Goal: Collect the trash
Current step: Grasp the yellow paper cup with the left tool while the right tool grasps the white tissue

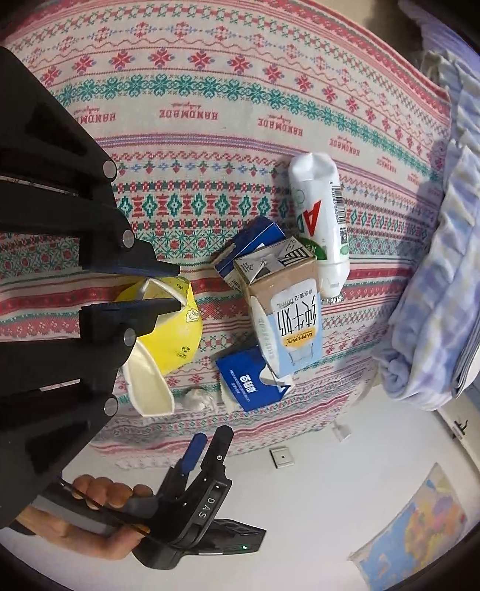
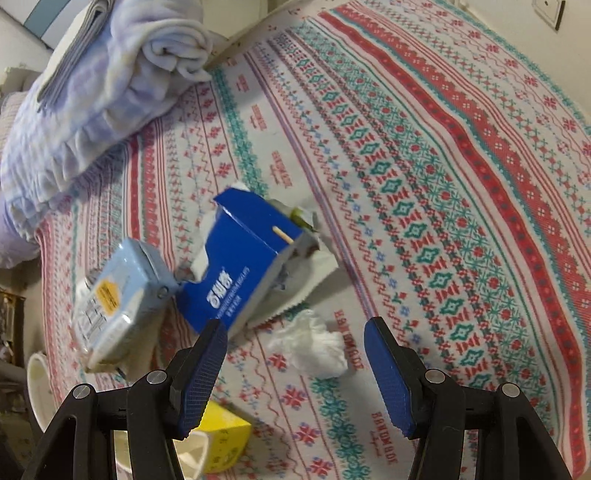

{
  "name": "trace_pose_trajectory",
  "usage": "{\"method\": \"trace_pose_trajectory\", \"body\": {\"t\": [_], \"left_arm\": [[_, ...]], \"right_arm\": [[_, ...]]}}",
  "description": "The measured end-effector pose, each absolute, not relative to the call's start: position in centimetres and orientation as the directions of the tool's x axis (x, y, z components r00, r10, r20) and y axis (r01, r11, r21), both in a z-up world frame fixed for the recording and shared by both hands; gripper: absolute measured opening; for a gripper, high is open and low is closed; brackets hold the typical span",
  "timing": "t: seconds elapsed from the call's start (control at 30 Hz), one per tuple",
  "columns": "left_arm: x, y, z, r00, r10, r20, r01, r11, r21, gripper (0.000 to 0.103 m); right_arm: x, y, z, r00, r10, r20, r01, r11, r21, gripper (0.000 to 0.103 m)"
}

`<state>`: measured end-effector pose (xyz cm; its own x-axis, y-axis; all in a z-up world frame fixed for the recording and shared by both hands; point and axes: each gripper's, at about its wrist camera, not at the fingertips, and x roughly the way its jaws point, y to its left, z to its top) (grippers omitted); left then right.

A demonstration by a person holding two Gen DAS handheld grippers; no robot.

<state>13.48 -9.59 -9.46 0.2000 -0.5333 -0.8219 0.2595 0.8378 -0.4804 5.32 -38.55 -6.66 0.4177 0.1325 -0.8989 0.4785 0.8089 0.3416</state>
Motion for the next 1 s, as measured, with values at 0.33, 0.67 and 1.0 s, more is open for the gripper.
{"method": "trace_pose_trajectory", "body": {"t": [0.33,0.67,1.0], "left_arm": [[12.4,-11.8,-9.9,0.202,-0.488,-0.849,0.346,0.847,-0.404,0.011],[12.0,-9.5,-7.7,0.227,-0.528,-0.818,0.355,0.827,-0.435,0.008],[11.2,-5.3,-5.9,0.319,-0.473,-0.821,0.35,0.864,-0.362,0.008]], "right_arm": [[5.1,-38.8,-7.5,0.38,0.104,-0.919,0.489,0.82,0.296,0.067],[5.9,-38.0,-9.4,0.329,0.07,-0.942,0.478,0.848,0.23,0.066],[6.5,-34.5,-7.5,0.388,0.102,-0.916,0.389,0.883,0.263,0.012]]}}
